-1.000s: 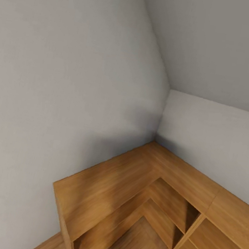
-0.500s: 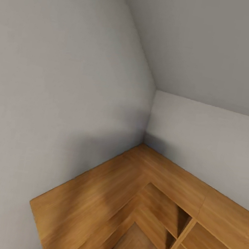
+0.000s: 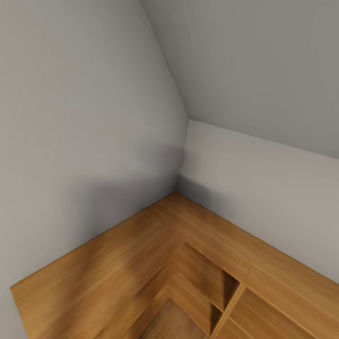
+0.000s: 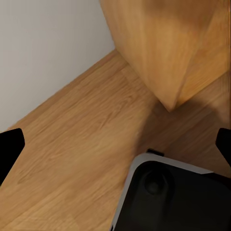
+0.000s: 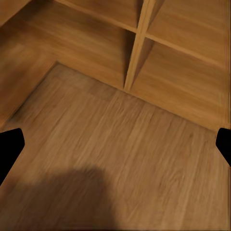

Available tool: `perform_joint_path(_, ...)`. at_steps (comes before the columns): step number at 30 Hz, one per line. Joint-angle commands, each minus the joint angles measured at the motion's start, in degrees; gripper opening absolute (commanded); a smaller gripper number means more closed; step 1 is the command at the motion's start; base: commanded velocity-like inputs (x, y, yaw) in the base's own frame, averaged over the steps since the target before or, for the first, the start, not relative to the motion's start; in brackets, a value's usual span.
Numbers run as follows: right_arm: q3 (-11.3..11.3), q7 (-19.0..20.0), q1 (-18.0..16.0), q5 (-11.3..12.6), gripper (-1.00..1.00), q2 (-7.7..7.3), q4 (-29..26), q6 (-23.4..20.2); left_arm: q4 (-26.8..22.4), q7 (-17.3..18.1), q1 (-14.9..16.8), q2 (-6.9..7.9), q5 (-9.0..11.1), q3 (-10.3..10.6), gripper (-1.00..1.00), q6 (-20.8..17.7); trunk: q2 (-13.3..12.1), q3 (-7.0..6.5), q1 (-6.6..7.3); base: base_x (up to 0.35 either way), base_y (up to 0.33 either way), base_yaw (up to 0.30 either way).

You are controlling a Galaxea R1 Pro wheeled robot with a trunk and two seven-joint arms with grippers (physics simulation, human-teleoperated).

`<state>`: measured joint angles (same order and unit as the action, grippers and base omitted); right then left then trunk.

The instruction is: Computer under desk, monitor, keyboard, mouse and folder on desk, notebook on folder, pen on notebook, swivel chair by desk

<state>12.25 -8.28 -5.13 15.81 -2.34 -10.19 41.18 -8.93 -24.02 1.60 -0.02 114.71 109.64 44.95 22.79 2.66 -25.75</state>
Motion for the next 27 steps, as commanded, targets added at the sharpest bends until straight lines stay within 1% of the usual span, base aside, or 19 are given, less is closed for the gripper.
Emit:
perform_joint_path(1,0.5,-0.3,-0.1,0.3,1.00,-0.01,0.0,0.1,-0.1,-0.5,0.1,0.02,0.1,0.5,1.00,0.2,0.1,0.13,-0.04,0.001,0.000,-0.269)
perform_joint_path(27,0.5,-0.2,-0.1,0.3,1.00,0.14,0.0,-0.1,-0.2,-0.7,0.1,0.01,0.3,0.6,1.00,0.1,0.1,0.13,-0.04,0.000,0.000,-0.269)
